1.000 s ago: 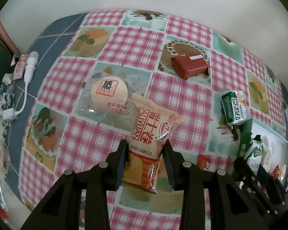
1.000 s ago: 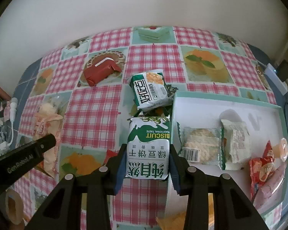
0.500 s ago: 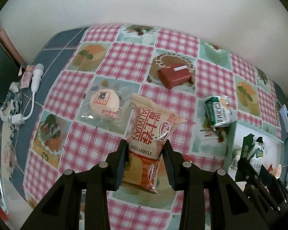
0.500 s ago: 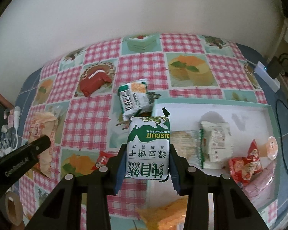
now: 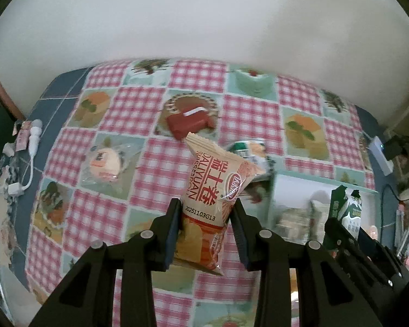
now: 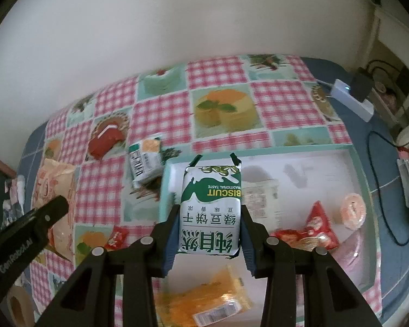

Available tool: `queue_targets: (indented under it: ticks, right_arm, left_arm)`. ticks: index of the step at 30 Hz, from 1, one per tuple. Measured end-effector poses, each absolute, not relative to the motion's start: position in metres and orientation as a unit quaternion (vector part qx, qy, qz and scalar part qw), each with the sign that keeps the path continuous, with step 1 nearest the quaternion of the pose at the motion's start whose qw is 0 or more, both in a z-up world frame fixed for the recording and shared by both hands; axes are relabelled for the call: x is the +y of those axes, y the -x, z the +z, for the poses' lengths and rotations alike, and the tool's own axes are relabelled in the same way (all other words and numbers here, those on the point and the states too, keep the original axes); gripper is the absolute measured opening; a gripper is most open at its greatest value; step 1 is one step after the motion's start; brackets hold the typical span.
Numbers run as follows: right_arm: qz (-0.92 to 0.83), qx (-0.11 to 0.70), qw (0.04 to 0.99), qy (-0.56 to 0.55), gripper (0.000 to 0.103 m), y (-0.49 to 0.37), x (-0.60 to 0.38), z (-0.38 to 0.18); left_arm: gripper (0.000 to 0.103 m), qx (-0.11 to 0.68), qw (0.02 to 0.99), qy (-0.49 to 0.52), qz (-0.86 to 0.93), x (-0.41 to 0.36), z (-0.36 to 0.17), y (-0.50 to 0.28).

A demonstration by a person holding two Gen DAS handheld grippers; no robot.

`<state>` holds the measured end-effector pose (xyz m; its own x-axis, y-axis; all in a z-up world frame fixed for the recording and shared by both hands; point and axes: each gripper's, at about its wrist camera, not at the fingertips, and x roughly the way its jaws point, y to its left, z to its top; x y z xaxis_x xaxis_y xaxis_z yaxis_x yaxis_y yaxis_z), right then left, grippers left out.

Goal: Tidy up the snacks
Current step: 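Carry the bread bag and biscuit pack into the white tray and release both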

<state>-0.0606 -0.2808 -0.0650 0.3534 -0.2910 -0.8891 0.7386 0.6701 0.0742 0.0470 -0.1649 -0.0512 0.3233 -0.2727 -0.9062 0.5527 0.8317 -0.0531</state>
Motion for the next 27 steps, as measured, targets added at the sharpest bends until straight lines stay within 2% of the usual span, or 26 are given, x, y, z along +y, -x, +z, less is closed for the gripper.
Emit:
queue_targets:
  ticks: [14,27]
  right_arm:
    - [-0.384,0.421,0.770,-0.287,0.043,0.127,-0.346,-0.053]
    - [-0.412,0.414,0.744,-0.325,0.043,0.166,-0.383,-0.066]
  left_arm:
    - [0.038,0.519,0.781,-0.156,-0.310,-0.218,-0.057,-0.002]
    - [0.038,0.528,0.750,-0.181,-0.354,-0.263,-0.077,0.030]
